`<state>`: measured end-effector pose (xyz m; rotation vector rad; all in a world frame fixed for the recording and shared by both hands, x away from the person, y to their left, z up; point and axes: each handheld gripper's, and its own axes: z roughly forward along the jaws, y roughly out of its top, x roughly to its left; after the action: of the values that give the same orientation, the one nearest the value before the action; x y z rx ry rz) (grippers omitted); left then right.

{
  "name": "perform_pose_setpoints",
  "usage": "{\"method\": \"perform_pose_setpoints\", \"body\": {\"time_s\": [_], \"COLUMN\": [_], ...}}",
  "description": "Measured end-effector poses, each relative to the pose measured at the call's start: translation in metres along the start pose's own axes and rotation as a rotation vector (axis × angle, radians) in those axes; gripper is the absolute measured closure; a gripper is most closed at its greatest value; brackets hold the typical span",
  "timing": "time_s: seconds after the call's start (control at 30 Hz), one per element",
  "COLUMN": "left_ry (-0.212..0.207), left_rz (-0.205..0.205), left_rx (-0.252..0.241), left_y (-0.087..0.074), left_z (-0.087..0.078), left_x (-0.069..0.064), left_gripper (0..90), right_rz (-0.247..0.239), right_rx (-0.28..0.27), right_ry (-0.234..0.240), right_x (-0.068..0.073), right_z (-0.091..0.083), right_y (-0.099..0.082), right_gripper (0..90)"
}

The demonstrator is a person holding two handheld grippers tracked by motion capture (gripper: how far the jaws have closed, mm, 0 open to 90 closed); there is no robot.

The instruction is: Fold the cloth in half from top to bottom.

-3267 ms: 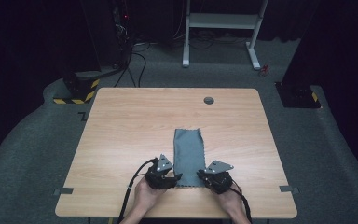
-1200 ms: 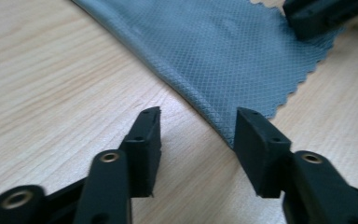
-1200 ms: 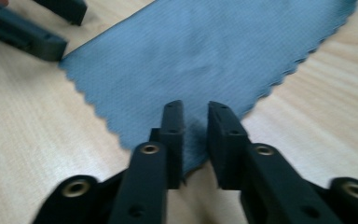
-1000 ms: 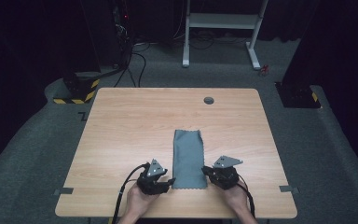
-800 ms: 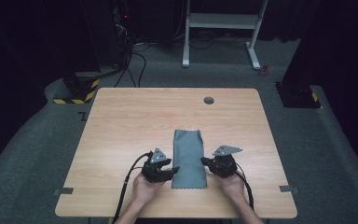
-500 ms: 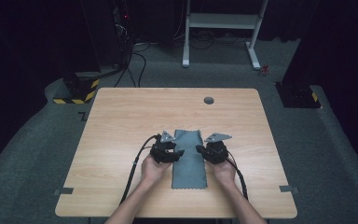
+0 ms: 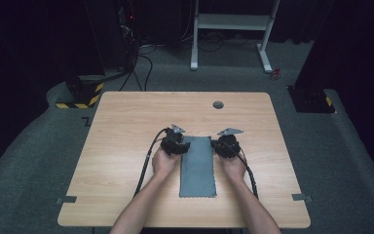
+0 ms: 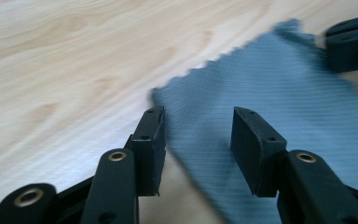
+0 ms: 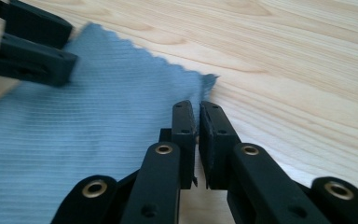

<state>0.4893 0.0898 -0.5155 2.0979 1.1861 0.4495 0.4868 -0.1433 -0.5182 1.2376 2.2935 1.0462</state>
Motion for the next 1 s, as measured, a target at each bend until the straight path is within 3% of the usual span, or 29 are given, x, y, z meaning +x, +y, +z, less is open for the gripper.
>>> {"method": "perform_pose_setpoints", "body": {"time_s": [0.13, 0.23, 0.4, 0.47, 0.53, 0.67, 0.77, 0.87, 1.0], "left_ry": [0.026, 0.053, 0.032, 0.034, 0.047, 0.044, 0.024, 0.001, -0.041], "left_rz": [-0.02, -0.023, -0.07, -0.061, -0.029, -0.022, -0.002, 0.019, -0.002], "left_rx": [0.001, -0.004, 0.009, 0.011, 0.019, 0.041, 0.049, 0.046, 0.045], "left_y": [0.0, 0.002, 0.009, 0.01, 0.011, 0.015, 0.017, 0.017, 0.018], "left_z": [0.0, 0.0, 0.006, 0.008, 0.008, 0.01, 0.01, 0.01, 0.011], "left_x": [0.006, 0.008, 0.012, 0.011, 0.01, 0.008, 0.007, 0.006, 0.007], "left_gripper": [54.3, 54.7, 53.9, 53.6, 53.1, 54.7, 62.8, 69.2, 82.3], "right_rz": [-0.005, 0.004, 0.013, 0.019, 0.037, 0.006, -0.002, -0.018, -0.027], "right_rx": [-0.009, 0.003, 0.006, 0.035, 0.032, 0.084, 0.106, 0.113, 0.121], "right_ry": [-0.033, -0.016, -0.021, -0.026, -0.029, -0.059, -0.057, -0.022, -0.014], "right_x": [-0.002, -0.002, 0.0, -0.001, -0.001, 0.003, 0.005, 0.004, 0.007], "right_z": [0.0, 0.003, 0.008, 0.012, 0.015, 0.024, 0.025, 0.025, 0.026], "right_y": [0.007, 0.01, 0.019, 0.023, 0.025, 0.028, 0.031, 0.032, 0.033], "right_gripper": [81.4, 74.7, 70.5, 69.2, 67.7, 65.5, 69.2, 81.2, 87.8]}}
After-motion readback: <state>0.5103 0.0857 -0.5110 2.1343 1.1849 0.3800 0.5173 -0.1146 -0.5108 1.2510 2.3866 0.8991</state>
